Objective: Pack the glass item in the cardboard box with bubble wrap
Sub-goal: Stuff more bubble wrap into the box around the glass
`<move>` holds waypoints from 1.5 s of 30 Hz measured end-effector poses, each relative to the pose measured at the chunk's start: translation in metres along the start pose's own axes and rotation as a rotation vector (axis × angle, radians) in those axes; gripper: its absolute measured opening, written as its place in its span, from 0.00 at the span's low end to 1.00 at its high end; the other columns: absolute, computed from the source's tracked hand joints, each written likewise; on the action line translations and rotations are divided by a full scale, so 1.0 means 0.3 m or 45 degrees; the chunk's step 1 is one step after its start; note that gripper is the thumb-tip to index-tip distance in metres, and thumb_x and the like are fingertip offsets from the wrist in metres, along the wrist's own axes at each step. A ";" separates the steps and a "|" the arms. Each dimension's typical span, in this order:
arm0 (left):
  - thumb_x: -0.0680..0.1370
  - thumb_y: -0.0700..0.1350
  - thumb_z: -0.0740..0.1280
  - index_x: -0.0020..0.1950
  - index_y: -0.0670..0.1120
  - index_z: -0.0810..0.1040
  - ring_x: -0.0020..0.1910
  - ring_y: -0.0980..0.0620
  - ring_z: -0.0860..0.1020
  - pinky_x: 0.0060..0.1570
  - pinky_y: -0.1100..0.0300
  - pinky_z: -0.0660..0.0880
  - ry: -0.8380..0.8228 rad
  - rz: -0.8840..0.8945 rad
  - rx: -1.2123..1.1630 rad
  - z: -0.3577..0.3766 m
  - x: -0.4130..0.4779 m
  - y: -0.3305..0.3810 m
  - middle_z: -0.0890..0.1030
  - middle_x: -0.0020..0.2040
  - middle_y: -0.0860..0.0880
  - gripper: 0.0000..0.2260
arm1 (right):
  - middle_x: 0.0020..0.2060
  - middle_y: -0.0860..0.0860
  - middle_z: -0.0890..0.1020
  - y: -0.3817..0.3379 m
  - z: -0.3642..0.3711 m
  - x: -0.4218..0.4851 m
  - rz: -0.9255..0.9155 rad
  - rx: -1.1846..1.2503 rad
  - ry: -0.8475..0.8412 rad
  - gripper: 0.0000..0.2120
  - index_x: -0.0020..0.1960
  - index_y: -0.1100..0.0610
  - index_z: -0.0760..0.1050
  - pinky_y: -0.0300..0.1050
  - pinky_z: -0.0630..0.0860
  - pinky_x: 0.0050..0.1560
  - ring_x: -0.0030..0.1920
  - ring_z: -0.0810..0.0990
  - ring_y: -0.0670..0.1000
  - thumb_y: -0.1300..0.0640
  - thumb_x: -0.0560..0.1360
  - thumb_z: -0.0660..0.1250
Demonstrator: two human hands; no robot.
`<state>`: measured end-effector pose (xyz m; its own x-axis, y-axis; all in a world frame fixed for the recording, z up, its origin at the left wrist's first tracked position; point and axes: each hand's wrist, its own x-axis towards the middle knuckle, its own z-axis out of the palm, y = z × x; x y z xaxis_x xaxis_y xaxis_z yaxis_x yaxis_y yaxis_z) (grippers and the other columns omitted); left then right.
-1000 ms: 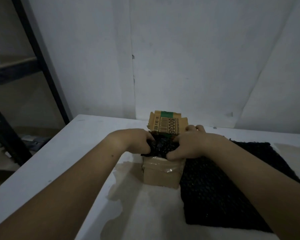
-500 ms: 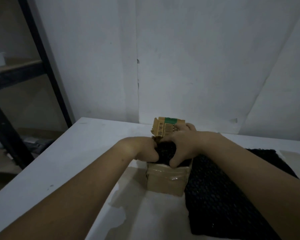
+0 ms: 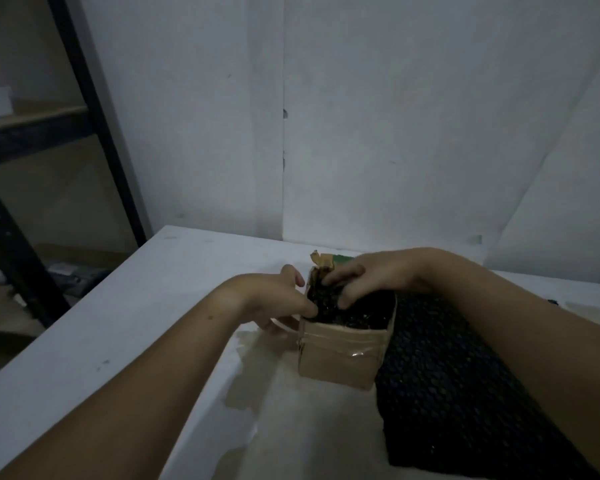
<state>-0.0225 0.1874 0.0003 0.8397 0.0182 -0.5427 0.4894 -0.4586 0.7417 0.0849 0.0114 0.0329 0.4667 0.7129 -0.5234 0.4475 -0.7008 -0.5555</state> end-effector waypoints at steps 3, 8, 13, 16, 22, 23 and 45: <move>0.74 0.44 0.69 0.62 0.48 0.65 0.39 0.52 0.80 0.29 0.63 0.76 0.092 -0.046 0.168 0.023 0.034 0.026 0.80 0.48 0.45 0.20 | 0.60 0.45 0.82 0.002 0.013 -0.008 -0.111 0.215 0.127 0.23 0.62 0.47 0.79 0.47 0.74 0.65 0.59 0.80 0.46 0.47 0.68 0.76; 0.74 0.46 0.68 0.61 0.47 0.67 0.43 0.48 0.82 0.39 0.54 0.80 -0.034 -0.033 0.016 0.013 0.016 -0.012 0.80 0.51 0.45 0.18 | 0.65 0.43 0.76 -0.033 0.062 0.019 0.082 -0.379 0.201 0.40 0.69 0.44 0.73 0.50 0.71 0.67 0.62 0.75 0.47 0.30 0.61 0.74; 0.79 0.46 0.54 0.55 0.42 0.69 0.38 0.48 0.66 0.42 0.54 0.64 -0.264 0.107 -0.763 0.056 -0.011 -0.072 0.70 0.42 0.43 0.10 | 0.62 0.45 0.77 -0.101 0.089 0.042 0.227 -0.591 0.252 0.38 0.68 0.44 0.74 0.49 0.74 0.59 0.59 0.76 0.51 0.31 0.61 0.73; 0.82 0.44 0.52 0.59 0.39 0.72 0.43 0.45 0.72 0.43 0.55 0.69 -0.310 0.150 -0.878 0.108 0.004 -0.059 0.73 0.48 0.38 0.13 | 0.59 0.50 0.76 -0.128 0.145 0.075 0.362 -0.787 0.340 0.28 0.62 0.47 0.75 0.55 0.68 0.62 0.61 0.71 0.57 0.36 0.66 0.69; 0.81 0.45 0.57 0.69 0.45 0.64 0.47 0.48 0.77 0.49 0.52 0.78 0.027 0.158 -0.300 0.096 0.016 -0.061 0.76 0.56 0.42 0.17 | 0.62 0.56 0.69 -0.091 0.193 0.064 0.306 -0.745 0.344 0.19 0.62 0.49 0.71 0.60 0.59 0.66 0.66 0.60 0.62 0.42 0.74 0.63; 0.80 0.46 0.58 0.69 0.45 0.63 0.52 0.45 0.78 0.56 0.47 0.79 0.066 0.143 -0.210 0.091 0.017 -0.056 0.76 0.58 0.41 0.18 | 0.62 0.56 0.68 -0.086 0.179 0.051 0.294 -0.698 0.330 0.22 0.64 0.48 0.70 0.60 0.60 0.66 0.66 0.61 0.62 0.40 0.73 0.65; 0.72 0.50 0.74 0.77 0.53 0.63 0.66 0.48 0.72 0.54 0.51 0.80 -0.089 -0.153 0.834 0.032 0.013 0.179 0.68 0.73 0.48 0.35 | 0.53 0.53 0.82 -0.043 0.053 -0.091 0.353 -0.935 0.251 0.32 0.61 0.56 0.77 0.49 0.80 0.53 0.52 0.80 0.53 0.40 0.63 0.76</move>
<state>0.0048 0.1542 0.0341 0.7602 0.0554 -0.6473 0.3160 -0.9021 0.2939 0.0542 0.0014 0.0443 0.7291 0.5415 -0.4185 0.6509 -0.7376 0.1796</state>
